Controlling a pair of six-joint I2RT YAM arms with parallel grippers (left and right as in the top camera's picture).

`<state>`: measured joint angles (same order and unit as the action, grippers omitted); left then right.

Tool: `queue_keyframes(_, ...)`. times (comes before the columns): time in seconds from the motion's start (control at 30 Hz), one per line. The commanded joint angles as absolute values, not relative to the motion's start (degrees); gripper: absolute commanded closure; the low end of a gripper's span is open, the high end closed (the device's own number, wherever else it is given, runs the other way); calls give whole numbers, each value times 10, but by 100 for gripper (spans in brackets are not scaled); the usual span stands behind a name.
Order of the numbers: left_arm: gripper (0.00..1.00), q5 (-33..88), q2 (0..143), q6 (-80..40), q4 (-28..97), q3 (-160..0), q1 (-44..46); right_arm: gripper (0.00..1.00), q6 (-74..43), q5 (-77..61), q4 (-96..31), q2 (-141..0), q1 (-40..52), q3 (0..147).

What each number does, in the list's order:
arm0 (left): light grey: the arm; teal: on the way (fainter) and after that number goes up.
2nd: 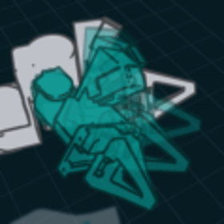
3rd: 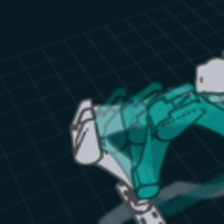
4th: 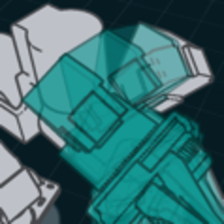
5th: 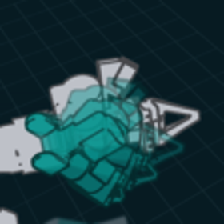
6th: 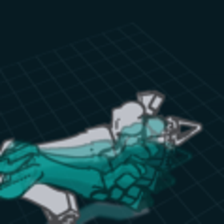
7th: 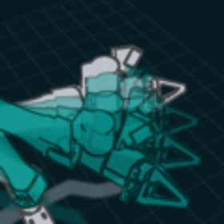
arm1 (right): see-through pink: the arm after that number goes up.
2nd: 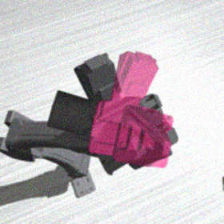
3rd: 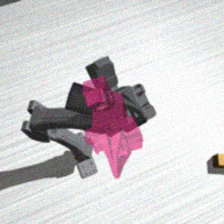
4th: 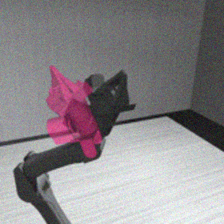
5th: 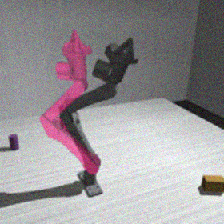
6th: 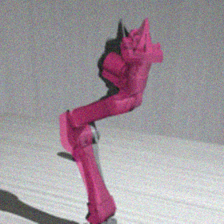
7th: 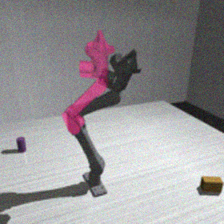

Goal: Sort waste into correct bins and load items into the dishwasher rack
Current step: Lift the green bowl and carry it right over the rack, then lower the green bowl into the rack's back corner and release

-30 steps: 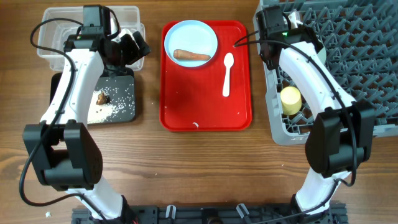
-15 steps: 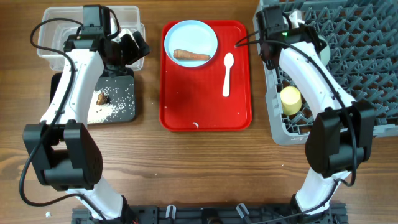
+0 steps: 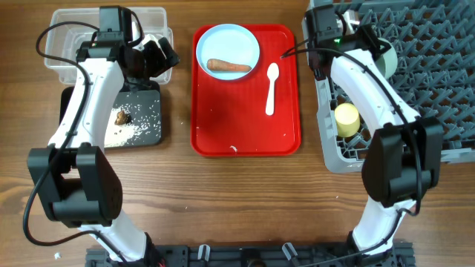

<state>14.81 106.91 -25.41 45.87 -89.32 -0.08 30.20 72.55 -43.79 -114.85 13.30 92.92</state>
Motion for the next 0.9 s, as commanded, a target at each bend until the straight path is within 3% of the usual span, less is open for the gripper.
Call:
queue_keyframes(0.0, 0, 145, 1058, -253, 457, -897, -3, 96, 336, 762, -430, -1163, 138, 923)
queue_keyframes(0.7, 0, 145, 1058, -253, 457, -897, -3, 95, 358, 807, -434, -1188, 179, 883)
queue_keyframes(0.87, 0, 145, 1058, -253, 457, -897, -3, 91, 414, 842, -359, -1188, 170, 881)
